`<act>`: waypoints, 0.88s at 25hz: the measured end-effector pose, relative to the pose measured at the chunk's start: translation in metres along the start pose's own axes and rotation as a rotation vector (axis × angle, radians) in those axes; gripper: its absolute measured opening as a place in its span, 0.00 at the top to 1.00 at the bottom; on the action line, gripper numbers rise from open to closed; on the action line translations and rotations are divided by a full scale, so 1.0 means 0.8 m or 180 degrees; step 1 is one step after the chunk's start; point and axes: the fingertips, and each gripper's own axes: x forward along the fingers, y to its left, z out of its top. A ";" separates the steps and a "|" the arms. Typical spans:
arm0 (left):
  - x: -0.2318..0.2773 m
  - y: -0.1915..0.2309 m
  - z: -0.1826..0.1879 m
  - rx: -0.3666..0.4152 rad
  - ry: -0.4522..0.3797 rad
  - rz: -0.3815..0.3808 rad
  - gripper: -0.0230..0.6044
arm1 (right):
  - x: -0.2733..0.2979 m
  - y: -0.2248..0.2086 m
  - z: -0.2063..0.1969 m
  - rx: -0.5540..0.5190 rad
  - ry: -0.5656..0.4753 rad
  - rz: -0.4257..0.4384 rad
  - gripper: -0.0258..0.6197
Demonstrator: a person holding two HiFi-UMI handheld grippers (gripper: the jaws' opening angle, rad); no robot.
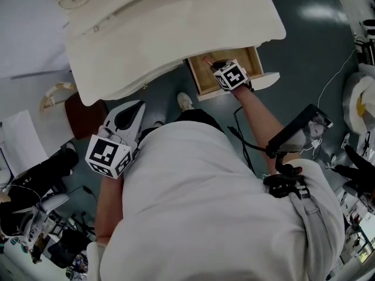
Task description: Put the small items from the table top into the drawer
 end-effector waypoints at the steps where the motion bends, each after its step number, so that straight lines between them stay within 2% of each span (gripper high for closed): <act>1: -0.002 -0.002 -0.001 -0.0011 0.0002 0.0019 0.96 | 0.004 0.000 0.000 -0.0019 0.0019 0.0002 0.89; 9: -0.021 -0.015 -0.006 -0.0092 0.0025 0.0188 0.96 | 0.032 0.006 -0.004 -0.0179 0.0213 0.0057 0.89; 22: -0.017 0.018 -0.022 -0.0275 0.0112 0.0325 0.96 | 0.097 0.003 -0.015 -0.0495 0.0612 0.0186 0.89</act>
